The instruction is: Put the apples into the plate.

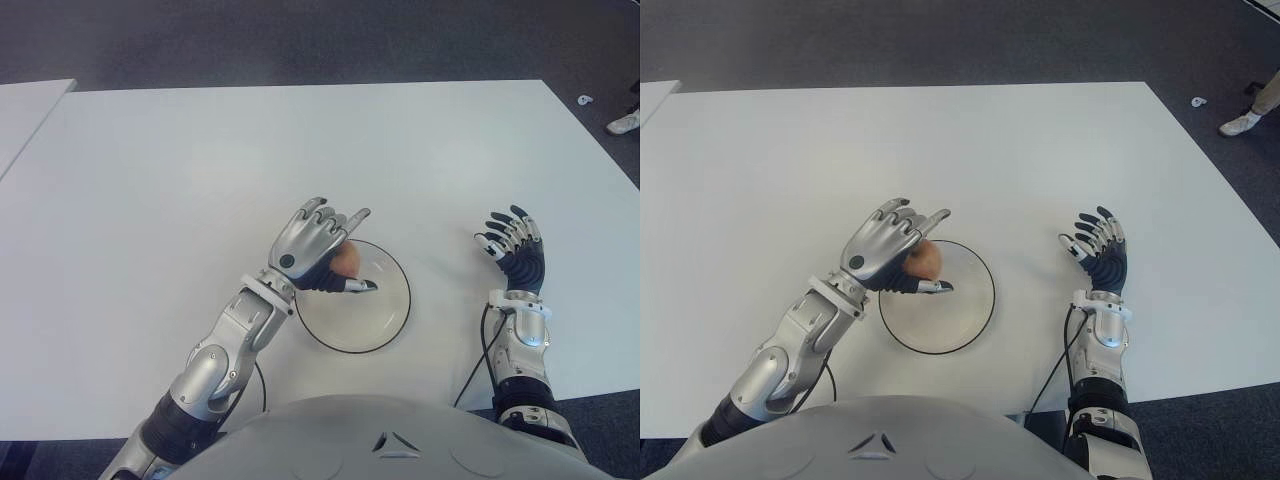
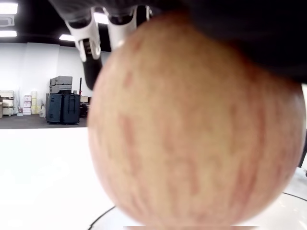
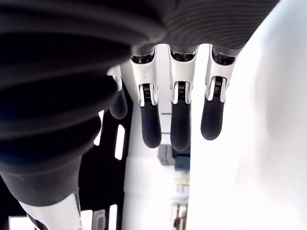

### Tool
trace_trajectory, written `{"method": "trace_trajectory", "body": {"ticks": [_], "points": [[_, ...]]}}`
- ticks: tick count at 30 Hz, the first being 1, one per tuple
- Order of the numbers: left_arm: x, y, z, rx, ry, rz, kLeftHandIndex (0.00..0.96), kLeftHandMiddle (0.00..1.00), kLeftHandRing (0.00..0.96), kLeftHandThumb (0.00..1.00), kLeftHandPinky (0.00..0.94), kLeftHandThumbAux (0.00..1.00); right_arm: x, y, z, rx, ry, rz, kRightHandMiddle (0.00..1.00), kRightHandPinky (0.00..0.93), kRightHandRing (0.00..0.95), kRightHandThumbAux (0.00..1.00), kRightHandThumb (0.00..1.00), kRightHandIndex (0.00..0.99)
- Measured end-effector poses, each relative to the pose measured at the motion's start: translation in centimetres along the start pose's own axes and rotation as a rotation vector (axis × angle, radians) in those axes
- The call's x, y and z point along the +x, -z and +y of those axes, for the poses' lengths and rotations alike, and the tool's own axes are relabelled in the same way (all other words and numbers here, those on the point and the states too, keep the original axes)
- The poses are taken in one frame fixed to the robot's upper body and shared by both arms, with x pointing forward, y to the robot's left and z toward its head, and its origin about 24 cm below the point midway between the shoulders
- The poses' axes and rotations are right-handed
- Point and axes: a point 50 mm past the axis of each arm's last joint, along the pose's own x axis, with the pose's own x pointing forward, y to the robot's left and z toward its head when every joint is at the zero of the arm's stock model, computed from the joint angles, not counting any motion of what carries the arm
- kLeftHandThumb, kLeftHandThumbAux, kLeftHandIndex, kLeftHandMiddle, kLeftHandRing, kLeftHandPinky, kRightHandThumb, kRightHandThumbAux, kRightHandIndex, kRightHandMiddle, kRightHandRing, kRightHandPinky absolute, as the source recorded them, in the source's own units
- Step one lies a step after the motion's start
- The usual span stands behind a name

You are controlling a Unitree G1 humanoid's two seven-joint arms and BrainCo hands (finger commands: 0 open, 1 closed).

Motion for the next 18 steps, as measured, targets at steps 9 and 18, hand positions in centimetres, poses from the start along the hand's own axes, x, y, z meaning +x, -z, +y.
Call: {"method": "trace_trajectory", "body": {"ticks": [9,18], "points": [[-0.01,0.00,0.40,0.001,-0.014,0.000,0.058,0.041,0.041,0.118,0.090,0.230,0.03,0.02,-0.01,0.000,0.001,0.001,0.326,0.347,0.321,0.801,0.460,0.160],[-0.04,0.32,0.59,0.000,-0.022,0.012,0.047,0.021,0.021,0.123,0.066,0.225,0.03,0.02,-0.02,0.000,0.003,0.000,0.326,0.347,0.321,0.801,0.460,0.160]]}}
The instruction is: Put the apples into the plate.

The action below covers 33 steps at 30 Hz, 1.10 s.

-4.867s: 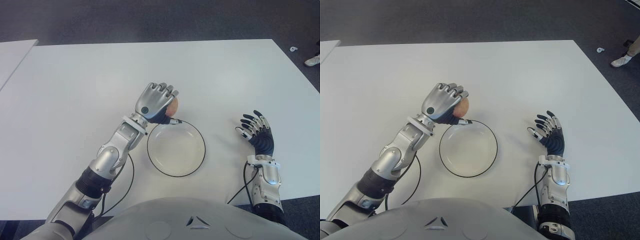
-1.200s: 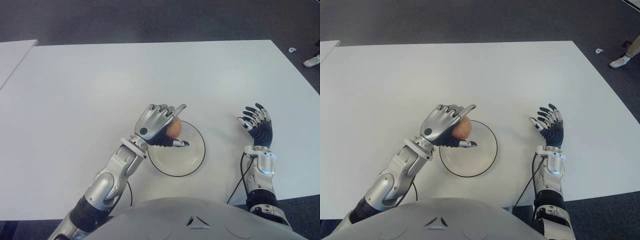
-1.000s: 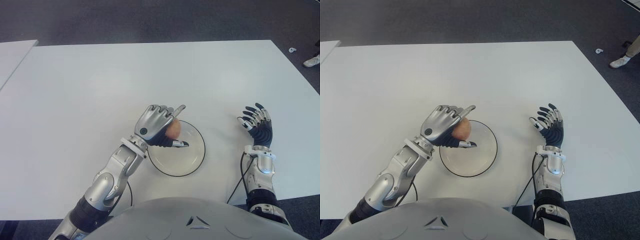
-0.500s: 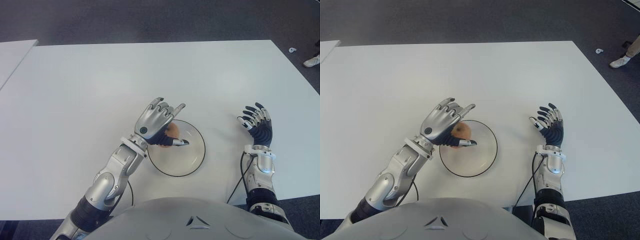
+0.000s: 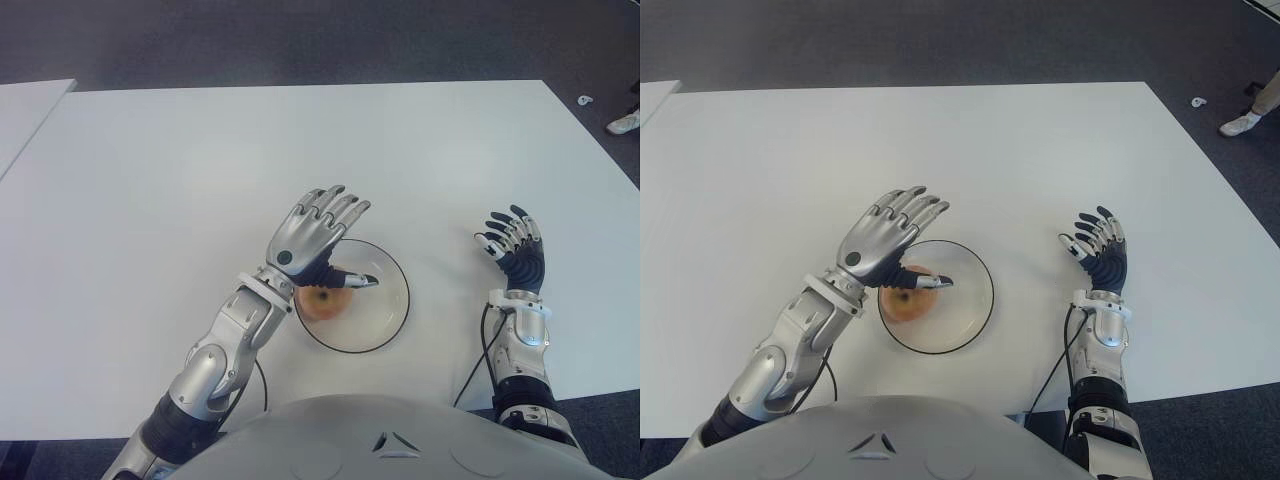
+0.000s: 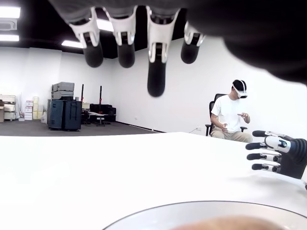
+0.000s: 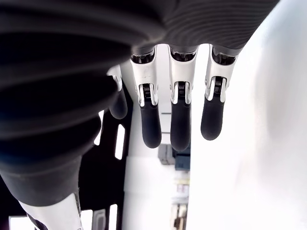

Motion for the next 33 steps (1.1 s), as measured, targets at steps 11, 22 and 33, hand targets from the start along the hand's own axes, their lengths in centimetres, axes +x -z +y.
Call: {"method": "trace_trajectory", "body": {"ticks": [11,22,33], "points": [[0.0,0.1,0.1,0.002,0.003,0.004,0.033,0.003,0.004,0.127,0.056,0.224,0.8,0.0,0.1,0.003,-0.009,-0.001,0.337,0.357,0.353,0.817,0.206,0.154],[0.0,0.1,0.3,0.006,-0.006,0.003,0.028,0.000,0.000,0.127,0.046,0.216,3.0,0.3,-0.1,-0.015,-0.045,0.038,0.326,0.325,0.328,0.707,0.171,0.143],[0.0,0.4,0.3,0.022,0.015,0.013,0.042,0.002,0.002,0.102,0.049,0.192,3.3,0.6,0.0,-0.016,-0.045,0.058,0.327,0.336,0.322,0.696,0.181,0.151]]}}
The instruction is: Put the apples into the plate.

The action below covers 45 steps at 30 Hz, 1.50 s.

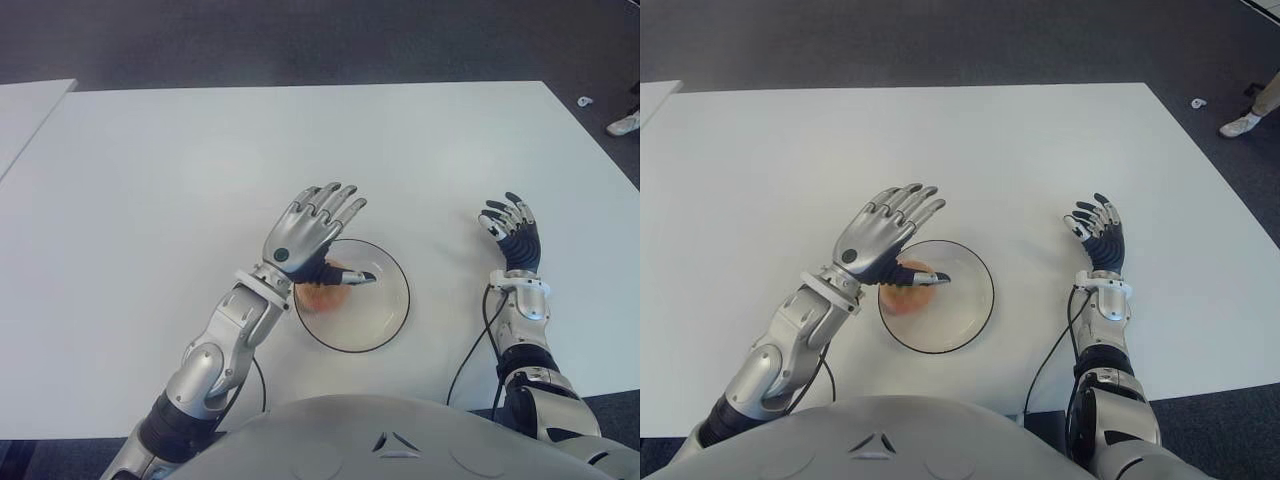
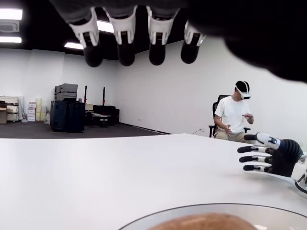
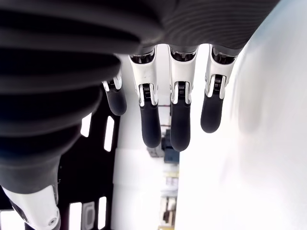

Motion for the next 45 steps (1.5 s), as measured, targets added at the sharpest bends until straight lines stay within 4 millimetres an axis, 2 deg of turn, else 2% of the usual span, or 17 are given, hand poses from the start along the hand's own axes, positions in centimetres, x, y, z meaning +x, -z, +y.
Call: {"method": "trace_trajectory", "body": {"ticks": [7,10,15,20,26,31,37,45], "points": [[-0.6,1.0,0.4,0.030,-0.005,0.035,0.060,0.030,0.023,0.083,0.041,0.222,0.0,0.0,0.0,0.002,-0.006,-0.005,0.341,0.357,0.340,0.700,0.211,0.153],[-1.6,2.5,0.4,0.065,-0.017,0.081,0.072,0.048,0.036,0.091,0.047,0.247,0.0,-0.1,0.1,0.003,-0.012,-0.013,0.345,0.365,0.346,0.697,0.217,0.153],[-4.0,5.4,0.0,0.078,-0.070,0.208,0.175,0.124,0.103,0.135,0.146,0.312,-0.1,-0.1,0.1,0.001,-0.014,-0.022,0.343,0.360,0.348,0.687,0.222,0.150],[-6.1,6.6,-1.2,-0.135,-0.217,0.338,0.265,0.205,0.177,0.243,0.219,0.411,-0.3,-0.1,0.1,-0.006,-0.016,-0.038,0.329,0.354,0.339,0.665,0.229,0.149],[-7.3,5.7,-2.1,-0.493,-0.409,0.445,0.323,0.270,0.239,0.321,0.262,0.520,-0.3,-0.3,0.2,-0.008,-0.022,-0.053,0.312,0.348,0.326,0.660,0.247,0.152],[-8.0,4.8,-2.9,-0.760,-0.552,0.533,0.349,0.302,0.270,0.367,0.295,0.571,-0.3,-0.2,0.3,-0.009,-0.032,-0.051,0.308,0.341,0.320,0.673,0.260,0.152],[-9.1,4.4,-4.1,-0.958,-0.638,0.654,0.336,0.324,0.295,0.394,0.301,0.618,-0.4,-0.3,0.4,-0.013,-0.042,-0.065,0.309,0.331,0.311,0.692,0.268,0.153],[-9.8,4.3,-4.6,-1.072,-0.690,0.719,0.251,0.322,0.301,0.411,0.281,0.677,-1.6,-1.3,1.1,-0.021,-0.082,-0.134,0.282,0.299,0.280,0.672,0.258,0.148]]}}
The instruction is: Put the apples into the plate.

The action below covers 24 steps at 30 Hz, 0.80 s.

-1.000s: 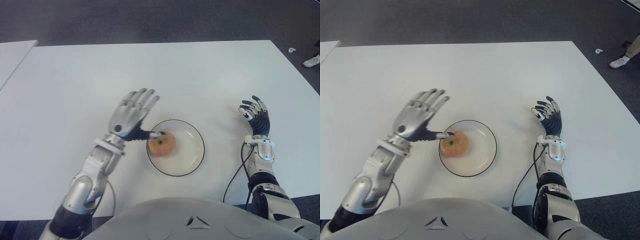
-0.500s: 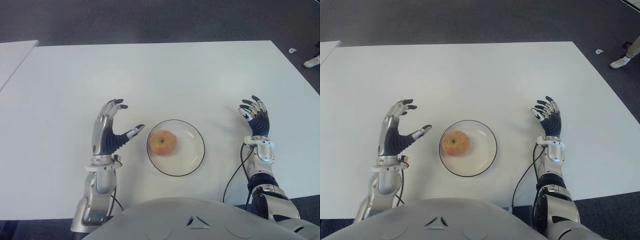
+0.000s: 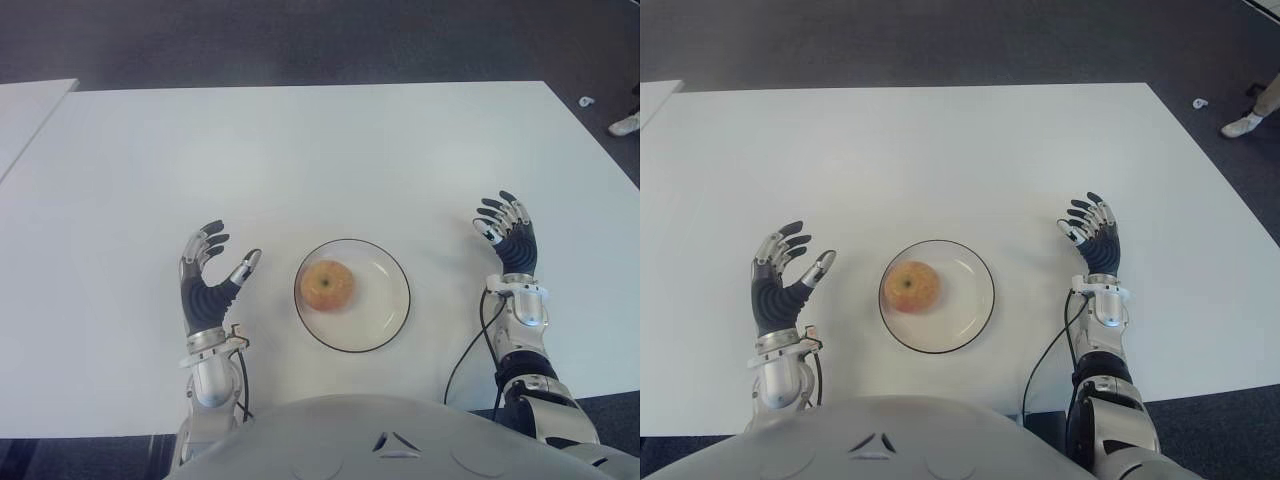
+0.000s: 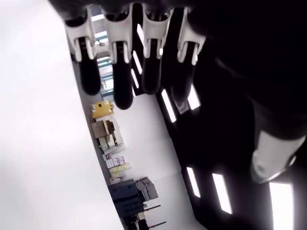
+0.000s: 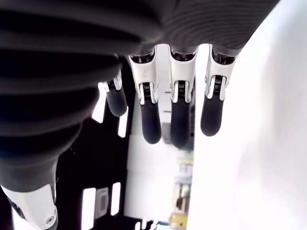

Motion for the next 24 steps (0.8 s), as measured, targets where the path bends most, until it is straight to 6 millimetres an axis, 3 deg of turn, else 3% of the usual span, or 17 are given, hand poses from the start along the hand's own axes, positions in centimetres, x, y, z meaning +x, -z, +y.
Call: {"method": "trace_trajectory", "body": {"ticks": [7,15,24], "points": [[-0.9,0.9,0.1,-0.054,-0.023,0.072,0.187,0.305,0.297,0.353,0.280,0.705,-2.1,-0.9,1.4,-0.004,-0.070,-0.047,0.258,0.286,0.250,0.646,0.281,0.142],[-2.1,2.2,-0.1,-0.107,0.003,0.211,0.160,0.295,0.305,0.281,0.304,0.720,-4.5,-0.5,2.9,0.004,-0.145,0.037,0.259,0.308,0.255,0.629,0.321,0.153],[-2.6,2.7,-0.6,-0.164,0.017,0.277,0.177,0.285,0.305,0.229,0.311,0.702,-4.9,-0.5,3.5,0.018,-0.177,0.055,0.284,0.333,0.282,0.645,0.366,0.172]]}}
